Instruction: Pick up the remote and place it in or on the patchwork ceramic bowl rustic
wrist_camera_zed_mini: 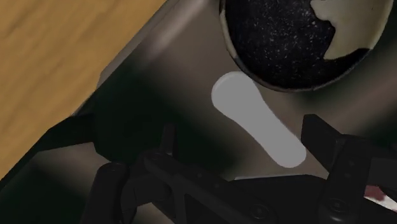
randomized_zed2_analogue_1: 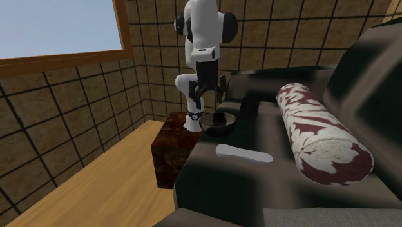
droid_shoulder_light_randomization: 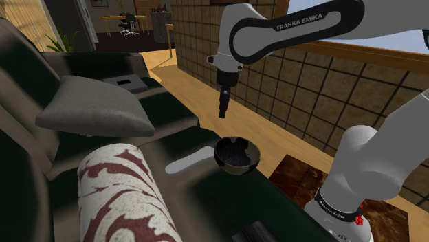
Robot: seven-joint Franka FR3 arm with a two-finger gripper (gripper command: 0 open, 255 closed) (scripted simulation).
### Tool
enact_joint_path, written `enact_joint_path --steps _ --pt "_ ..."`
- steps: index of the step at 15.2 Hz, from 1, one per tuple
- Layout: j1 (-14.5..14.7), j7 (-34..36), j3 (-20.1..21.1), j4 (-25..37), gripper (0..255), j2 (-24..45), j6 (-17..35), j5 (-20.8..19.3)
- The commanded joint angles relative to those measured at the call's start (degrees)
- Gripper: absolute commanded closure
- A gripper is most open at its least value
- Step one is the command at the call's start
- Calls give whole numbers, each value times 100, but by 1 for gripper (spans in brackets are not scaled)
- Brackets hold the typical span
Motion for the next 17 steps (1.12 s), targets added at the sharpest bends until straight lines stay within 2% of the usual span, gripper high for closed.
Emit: enact_joint_path --steps 1,13,17 --pt "129 -318 52 74 0 318 195 -32" --pt "793 -1817 577 475 0 2188 1361 -419" --pt "887 -2001 669 472 0 2552 1678 -546"
